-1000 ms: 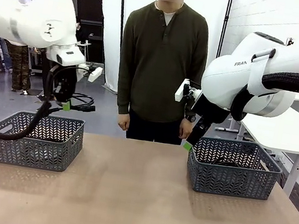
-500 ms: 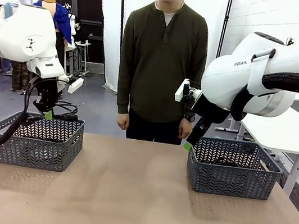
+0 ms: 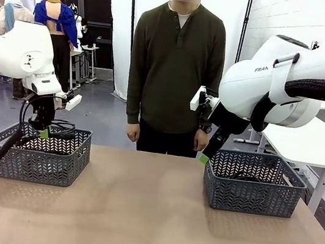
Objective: Organize the cables according to human instructions.
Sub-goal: Pick up a bundle of cables and place it in the basket indicated by the human.
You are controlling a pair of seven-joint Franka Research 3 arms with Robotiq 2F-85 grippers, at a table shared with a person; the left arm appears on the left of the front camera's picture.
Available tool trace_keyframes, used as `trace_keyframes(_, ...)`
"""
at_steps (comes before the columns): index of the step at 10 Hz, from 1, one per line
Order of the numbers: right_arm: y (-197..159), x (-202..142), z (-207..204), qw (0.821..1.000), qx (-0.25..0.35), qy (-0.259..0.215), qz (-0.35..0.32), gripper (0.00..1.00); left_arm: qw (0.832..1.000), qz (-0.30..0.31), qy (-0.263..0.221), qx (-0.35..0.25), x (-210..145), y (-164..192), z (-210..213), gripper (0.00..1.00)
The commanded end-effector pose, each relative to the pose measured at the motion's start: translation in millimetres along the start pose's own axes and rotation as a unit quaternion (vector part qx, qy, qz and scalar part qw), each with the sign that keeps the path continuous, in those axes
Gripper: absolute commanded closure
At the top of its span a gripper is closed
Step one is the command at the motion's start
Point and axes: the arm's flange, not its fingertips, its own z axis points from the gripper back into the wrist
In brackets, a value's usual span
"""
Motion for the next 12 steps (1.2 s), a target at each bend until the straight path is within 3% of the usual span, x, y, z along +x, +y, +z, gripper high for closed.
trace_keyframes(1,0.6,-0.4,-1.6,1.000,0.000,0.002,-0.001,0.00,1.000,-0.009,-0.013,0.000,-8.8,6.9,-5.6,1.00)
trace_keyframes(9,0.6,-0.4,-1.6,1.000,0.000,0.002,-0.001,0.00,1.000,-0.012,0.004,0.002,-12.6,25.6,-24.5,1.00)
trace_keyframes(12,0.6,-0.4,-1.6,1.000,0.000,0.002,-0.001,0.00,1.000,-0.005,-0.003,-0.001,-15.3,27.1,-28.2,0.40)
